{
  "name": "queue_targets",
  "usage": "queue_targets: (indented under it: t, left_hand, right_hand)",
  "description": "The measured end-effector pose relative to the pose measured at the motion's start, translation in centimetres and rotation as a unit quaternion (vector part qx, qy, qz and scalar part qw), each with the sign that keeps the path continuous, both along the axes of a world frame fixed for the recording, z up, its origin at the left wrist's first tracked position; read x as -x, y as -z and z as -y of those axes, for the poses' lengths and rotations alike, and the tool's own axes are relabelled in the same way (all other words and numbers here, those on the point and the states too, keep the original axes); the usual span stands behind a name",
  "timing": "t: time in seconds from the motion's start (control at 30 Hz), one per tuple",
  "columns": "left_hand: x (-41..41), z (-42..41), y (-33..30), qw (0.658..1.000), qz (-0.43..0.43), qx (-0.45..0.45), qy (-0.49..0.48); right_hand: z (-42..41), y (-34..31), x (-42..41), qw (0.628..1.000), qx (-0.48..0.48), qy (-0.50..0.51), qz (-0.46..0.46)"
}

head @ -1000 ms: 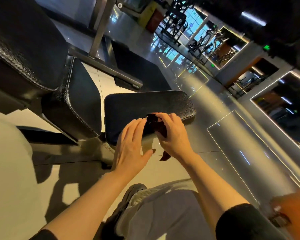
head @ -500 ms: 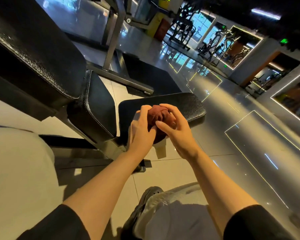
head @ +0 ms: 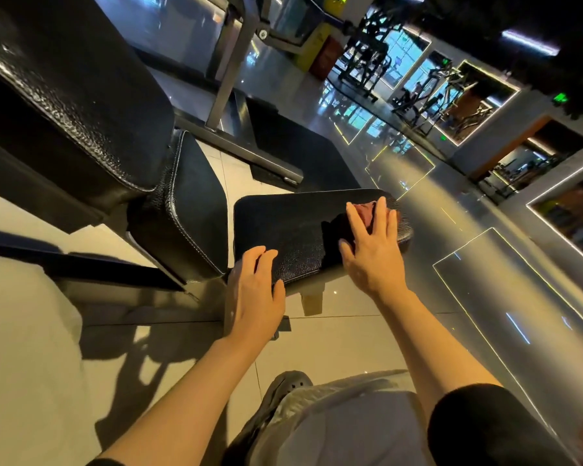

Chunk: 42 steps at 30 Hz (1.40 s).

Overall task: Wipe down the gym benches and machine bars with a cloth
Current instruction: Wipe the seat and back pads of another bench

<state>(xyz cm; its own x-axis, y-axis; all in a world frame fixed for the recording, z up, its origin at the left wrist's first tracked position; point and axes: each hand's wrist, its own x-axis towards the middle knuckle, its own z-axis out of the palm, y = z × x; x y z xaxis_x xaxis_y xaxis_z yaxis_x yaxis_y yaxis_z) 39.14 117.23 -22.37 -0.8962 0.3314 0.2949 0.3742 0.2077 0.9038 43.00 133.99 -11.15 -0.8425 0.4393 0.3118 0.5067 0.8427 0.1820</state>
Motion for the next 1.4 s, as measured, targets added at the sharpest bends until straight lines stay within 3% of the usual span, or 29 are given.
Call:
queue_targets:
  t: [0.17,0.5,0.6,0.77,0.83,1.03,1.4]
  left_hand:
    - [0.2,0.3,1.4,1.000,0.013,0.019,-0.019]
    - [-0.4,1.0,1.7,0.999,0.027,0.031,-0.016]
    - [-0.5,1.3,1.9,0.999,0.006,0.035,-0.010]
    - [-1.0,2.5,2.2,0.999,-0.021,0.047,-0.005]
    - [-1.2,3.2,2.4,0.998,-0.017,0.052,0.002]
    - [-1.2,5.7,3.4,0.995,-0.021,0.091,0.021]
    - [-1.9,8.3,3.4,0.992,0.043,0.084,0.086]
  right_hand:
    - [2.0,0.5,2.9,1.000,-0.012,-0.003,0.016]
    - [7.8,5.1,7.6,0.964,0.036,-0.217,0.152]
    - [6.6,3.8,6.5,0.969,0.021,-0.210,0.130]
    - [3.8,1.4,4.7,0.997,0.030,-0.066,-0.021]
    - [4.7,1.8,5.1,0.998,0.012,-0.058,0.007]
    - [10.2,6.0,5.4,0.973,0.034,-0.194,0.120]
    - [11.9,5.4,0.2,0.956,0.064,-0.247,0.148]
